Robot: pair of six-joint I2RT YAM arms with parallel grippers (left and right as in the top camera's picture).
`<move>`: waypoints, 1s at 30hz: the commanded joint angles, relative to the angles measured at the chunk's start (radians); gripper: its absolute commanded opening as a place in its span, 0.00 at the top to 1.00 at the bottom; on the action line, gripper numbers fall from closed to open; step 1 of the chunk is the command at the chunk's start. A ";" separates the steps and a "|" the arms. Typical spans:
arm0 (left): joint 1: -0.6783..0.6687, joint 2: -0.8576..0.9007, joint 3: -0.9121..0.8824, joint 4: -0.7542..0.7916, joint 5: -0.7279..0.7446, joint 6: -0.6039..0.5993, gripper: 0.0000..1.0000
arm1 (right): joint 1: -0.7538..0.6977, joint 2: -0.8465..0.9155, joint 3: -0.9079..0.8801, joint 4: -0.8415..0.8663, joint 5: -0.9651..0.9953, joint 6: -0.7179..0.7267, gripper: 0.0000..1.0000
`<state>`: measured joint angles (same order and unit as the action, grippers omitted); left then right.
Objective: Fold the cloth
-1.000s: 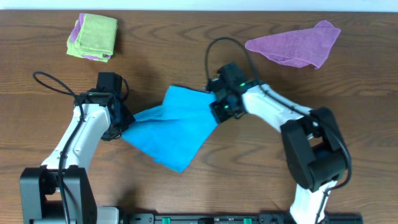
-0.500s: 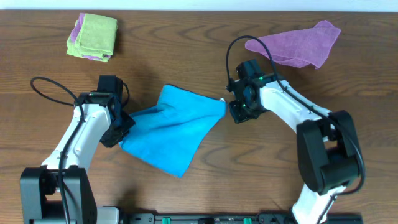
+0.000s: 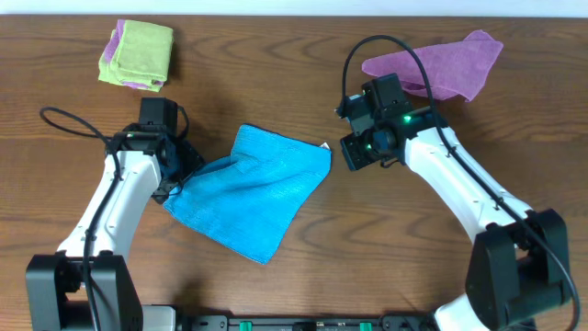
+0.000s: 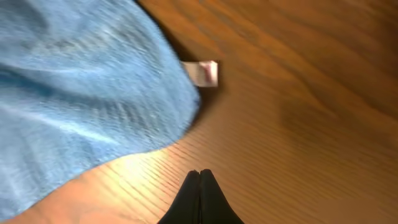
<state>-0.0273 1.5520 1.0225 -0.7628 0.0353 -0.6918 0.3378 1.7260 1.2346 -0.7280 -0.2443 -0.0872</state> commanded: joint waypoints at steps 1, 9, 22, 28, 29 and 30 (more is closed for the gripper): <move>-0.027 -0.016 0.016 -0.038 0.010 0.039 0.45 | 0.010 0.013 -0.003 0.021 -0.080 -0.061 0.98; -0.132 -0.016 0.011 -0.144 -0.099 0.048 0.94 | 0.063 0.062 -0.003 0.097 -0.132 -0.079 0.99; -0.157 -0.016 -0.113 -0.059 -0.089 -0.027 0.94 | 0.092 0.161 -0.003 0.159 -0.186 -0.079 0.99; -0.158 -0.016 -0.113 -0.039 -0.068 -0.030 0.94 | 0.115 0.219 -0.003 0.237 -0.166 -0.079 0.98; -0.158 -0.016 -0.113 -0.039 -0.061 -0.030 0.94 | 0.116 0.229 -0.003 0.245 -0.155 -0.079 0.98; -0.158 -0.016 -0.113 -0.040 -0.053 -0.030 0.94 | 0.116 0.240 -0.003 0.249 -0.143 -0.079 0.98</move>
<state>-0.1818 1.5501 0.9146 -0.8017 -0.0299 -0.7074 0.4446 1.9335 1.2339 -0.4889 -0.4068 -0.1509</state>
